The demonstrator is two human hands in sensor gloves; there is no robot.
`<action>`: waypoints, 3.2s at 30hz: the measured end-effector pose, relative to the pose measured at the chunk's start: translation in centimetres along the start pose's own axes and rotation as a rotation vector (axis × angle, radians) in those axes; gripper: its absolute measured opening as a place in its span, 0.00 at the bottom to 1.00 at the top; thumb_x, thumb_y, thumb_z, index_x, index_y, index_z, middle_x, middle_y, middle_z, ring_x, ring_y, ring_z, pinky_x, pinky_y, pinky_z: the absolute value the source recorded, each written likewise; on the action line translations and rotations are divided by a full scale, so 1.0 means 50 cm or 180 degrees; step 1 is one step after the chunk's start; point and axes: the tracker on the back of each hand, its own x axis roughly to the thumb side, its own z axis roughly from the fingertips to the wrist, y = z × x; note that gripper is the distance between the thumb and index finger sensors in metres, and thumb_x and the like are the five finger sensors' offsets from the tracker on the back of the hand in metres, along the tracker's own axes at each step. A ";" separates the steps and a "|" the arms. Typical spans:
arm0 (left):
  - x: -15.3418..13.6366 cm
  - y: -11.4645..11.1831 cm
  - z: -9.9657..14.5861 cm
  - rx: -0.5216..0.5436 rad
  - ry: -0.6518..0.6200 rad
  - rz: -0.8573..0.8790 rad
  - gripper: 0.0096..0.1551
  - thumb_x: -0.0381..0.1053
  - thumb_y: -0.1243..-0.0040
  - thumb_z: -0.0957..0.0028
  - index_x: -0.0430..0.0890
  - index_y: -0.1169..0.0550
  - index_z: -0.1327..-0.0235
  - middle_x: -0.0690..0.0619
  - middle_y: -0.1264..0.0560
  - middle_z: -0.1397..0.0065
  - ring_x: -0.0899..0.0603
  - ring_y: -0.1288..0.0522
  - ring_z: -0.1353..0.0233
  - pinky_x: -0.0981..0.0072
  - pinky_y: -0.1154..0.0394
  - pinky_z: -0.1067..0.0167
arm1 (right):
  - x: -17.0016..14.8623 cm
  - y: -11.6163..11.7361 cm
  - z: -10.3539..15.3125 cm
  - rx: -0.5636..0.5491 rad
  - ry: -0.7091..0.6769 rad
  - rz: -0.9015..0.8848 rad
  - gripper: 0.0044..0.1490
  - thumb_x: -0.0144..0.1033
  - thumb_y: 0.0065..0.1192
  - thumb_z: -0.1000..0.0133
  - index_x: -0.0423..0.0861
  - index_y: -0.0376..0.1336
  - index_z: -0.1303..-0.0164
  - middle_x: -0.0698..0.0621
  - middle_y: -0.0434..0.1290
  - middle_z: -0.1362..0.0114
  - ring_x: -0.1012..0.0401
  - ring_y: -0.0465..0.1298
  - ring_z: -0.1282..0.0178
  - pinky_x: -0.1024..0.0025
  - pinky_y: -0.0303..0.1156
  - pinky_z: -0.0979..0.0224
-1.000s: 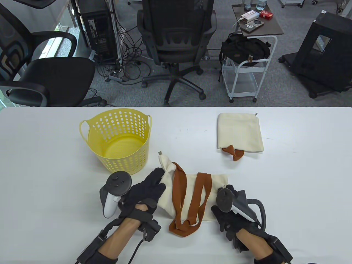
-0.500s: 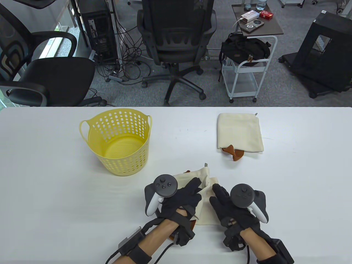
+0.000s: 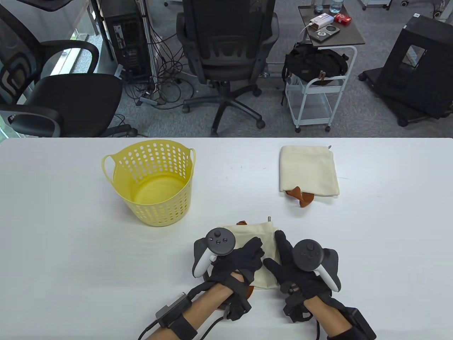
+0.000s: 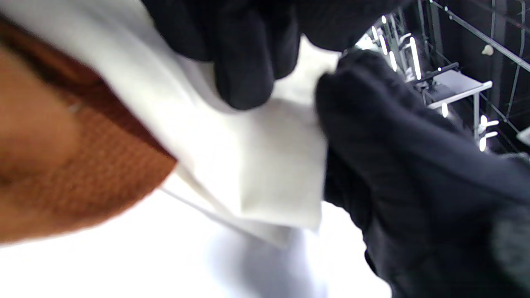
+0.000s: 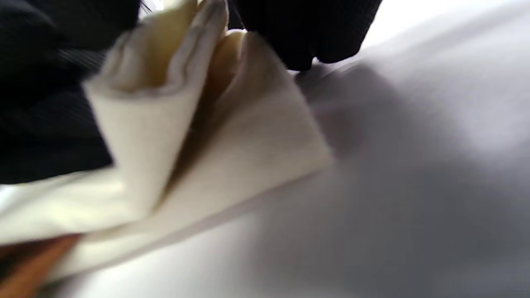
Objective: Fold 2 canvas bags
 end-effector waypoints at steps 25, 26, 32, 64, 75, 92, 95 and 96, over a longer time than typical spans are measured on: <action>-0.090 0.058 0.024 -0.0831 0.0309 -0.2460 0.61 0.70 0.40 0.62 0.59 0.62 0.28 0.60 0.75 0.23 0.38 0.70 0.16 0.37 0.66 0.23 | 0.103 -0.009 0.020 -0.0580 -0.0451 0.1301 0.51 0.54 0.65 0.49 0.55 0.45 0.20 0.46 0.41 0.13 0.44 0.48 0.14 0.43 0.51 0.16; -0.091 0.058 0.023 -0.0844 0.0324 -0.2452 0.61 0.70 0.40 0.62 0.59 0.62 0.28 0.60 0.75 0.23 0.38 0.69 0.16 0.37 0.66 0.23 | 0.127 -0.005 0.015 -0.0516 -0.0713 0.1320 0.49 0.53 0.66 0.49 0.56 0.46 0.20 0.47 0.42 0.13 0.45 0.47 0.14 0.44 0.49 0.16; -0.092 0.059 0.023 -0.0858 0.0336 -0.2468 0.62 0.71 0.40 0.63 0.60 0.62 0.28 0.61 0.75 0.23 0.39 0.69 0.16 0.38 0.66 0.23 | 0.170 0.051 -0.047 0.0327 -0.0866 0.1713 0.51 0.56 0.65 0.50 0.57 0.45 0.20 0.51 0.39 0.13 0.48 0.40 0.13 0.46 0.43 0.15; -0.104 0.064 0.036 -0.0648 0.0180 -0.2312 0.60 0.72 0.41 0.63 0.60 0.59 0.26 0.61 0.72 0.21 0.40 0.70 0.16 0.38 0.67 0.23 | 0.053 0.033 -0.021 -0.0148 0.0306 0.1263 0.59 0.60 0.65 0.51 0.48 0.39 0.20 0.42 0.52 0.16 0.47 0.62 0.19 0.45 0.63 0.22; -0.103 0.180 0.134 0.0271 0.0154 -0.2582 0.55 0.71 0.44 0.62 0.59 0.54 0.25 0.57 0.68 0.18 0.39 0.71 0.16 0.33 0.70 0.25 | 0.052 0.035 -0.025 0.0001 0.0405 0.1135 0.58 0.58 0.65 0.50 0.48 0.39 0.20 0.39 0.54 0.17 0.39 0.55 0.18 0.41 0.58 0.20; -0.224 0.304 0.250 0.0849 0.0515 -0.2686 0.57 0.73 0.46 0.63 0.60 0.57 0.26 0.57 0.69 0.19 0.38 0.76 0.18 0.32 0.73 0.27 | 0.078 0.032 -0.030 -0.0336 0.0497 0.1106 0.62 0.49 0.72 0.51 0.41 0.38 0.22 0.41 0.61 0.27 0.45 0.68 0.26 0.45 0.66 0.23; -0.223 0.304 0.252 0.0846 0.0513 -0.2704 0.57 0.73 0.46 0.63 0.60 0.57 0.26 0.57 0.69 0.19 0.38 0.76 0.18 0.32 0.73 0.27 | 0.084 0.029 -0.029 -0.0441 0.0480 0.1214 0.60 0.47 0.72 0.51 0.42 0.40 0.22 0.43 0.63 0.30 0.52 0.75 0.33 0.53 0.76 0.29; -0.223 0.304 0.252 0.0846 0.0511 -0.2705 0.57 0.73 0.46 0.62 0.60 0.57 0.26 0.57 0.69 0.19 0.38 0.76 0.18 0.32 0.73 0.27 | 0.085 0.027 -0.030 -0.0485 0.0460 0.1170 0.59 0.45 0.72 0.51 0.42 0.40 0.22 0.43 0.64 0.31 0.55 0.77 0.36 0.56 0.78 0.33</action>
